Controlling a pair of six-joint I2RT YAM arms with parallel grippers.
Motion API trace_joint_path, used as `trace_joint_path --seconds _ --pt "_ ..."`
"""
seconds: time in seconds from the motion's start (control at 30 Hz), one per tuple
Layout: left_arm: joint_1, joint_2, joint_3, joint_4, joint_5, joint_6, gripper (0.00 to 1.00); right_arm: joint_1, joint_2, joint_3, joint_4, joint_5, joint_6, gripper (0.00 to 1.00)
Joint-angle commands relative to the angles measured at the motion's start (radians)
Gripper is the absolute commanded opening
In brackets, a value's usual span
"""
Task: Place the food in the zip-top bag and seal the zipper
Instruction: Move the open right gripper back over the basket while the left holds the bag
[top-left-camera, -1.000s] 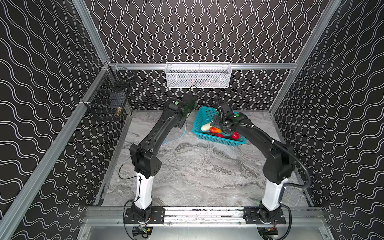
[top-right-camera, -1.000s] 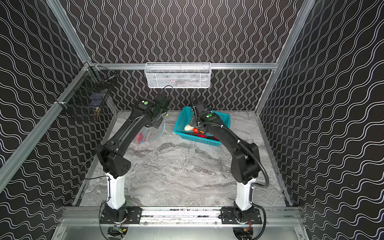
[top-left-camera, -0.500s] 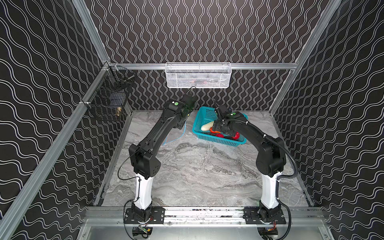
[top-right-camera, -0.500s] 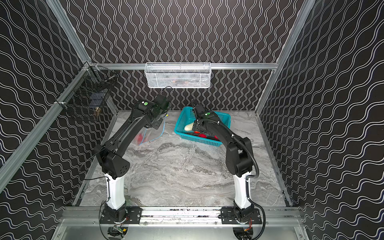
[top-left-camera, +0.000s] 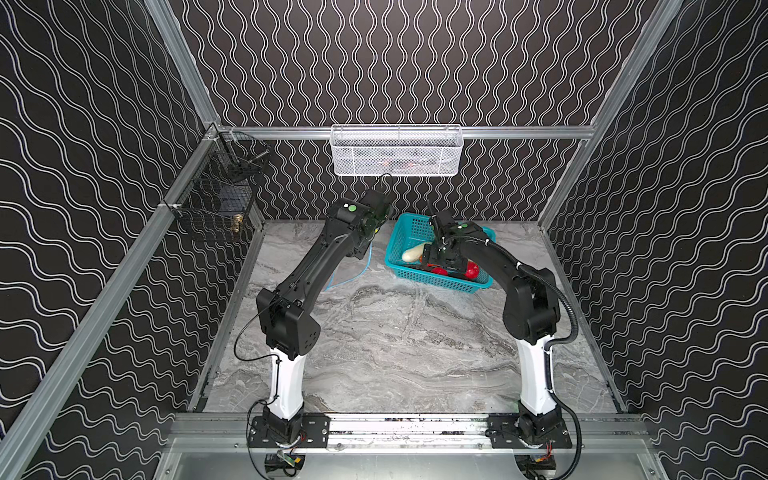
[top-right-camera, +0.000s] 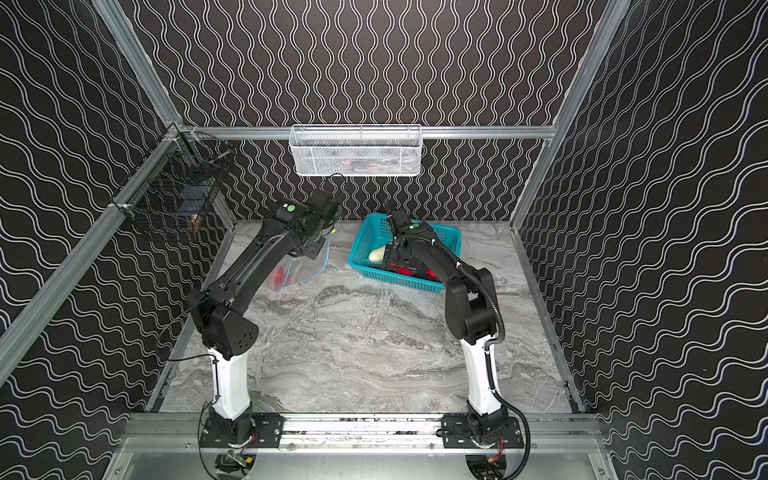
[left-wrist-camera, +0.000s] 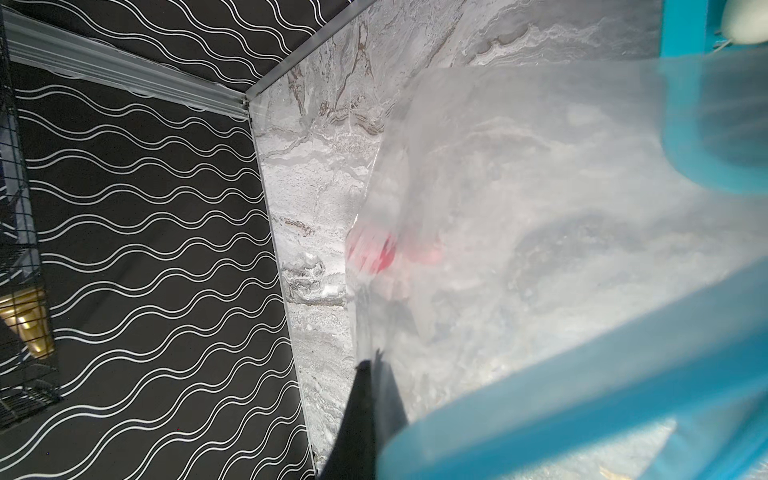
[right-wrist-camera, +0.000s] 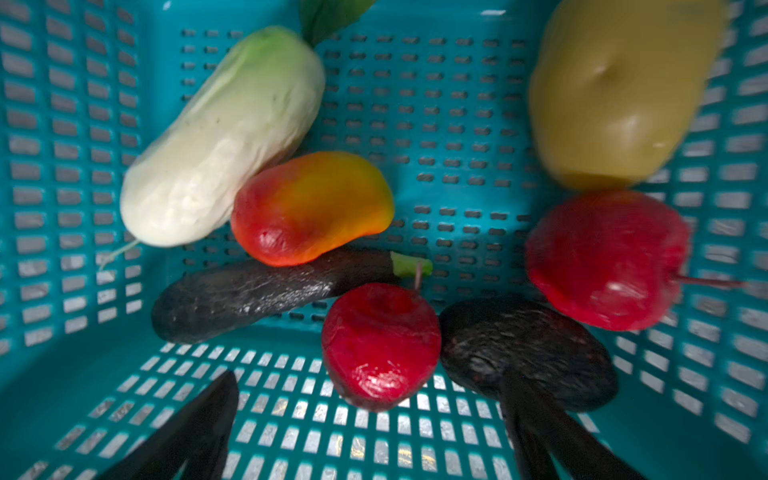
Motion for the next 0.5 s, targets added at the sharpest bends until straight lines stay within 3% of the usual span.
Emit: trace_joint_path --seconds 0.0,0.47 --pt "0.001 -0.003 0.002 0.003 -0.002 -0.013 0.0 -0.019 0.007 -0.004 -0.017 -0.031 -0.023 0.95" --pt "-0.001 0.008 0.01 -0.002 -0.015 -0.015 0.0 -0.041 0.052 -0.02 0.009 -0.106 -0.053 0.78"
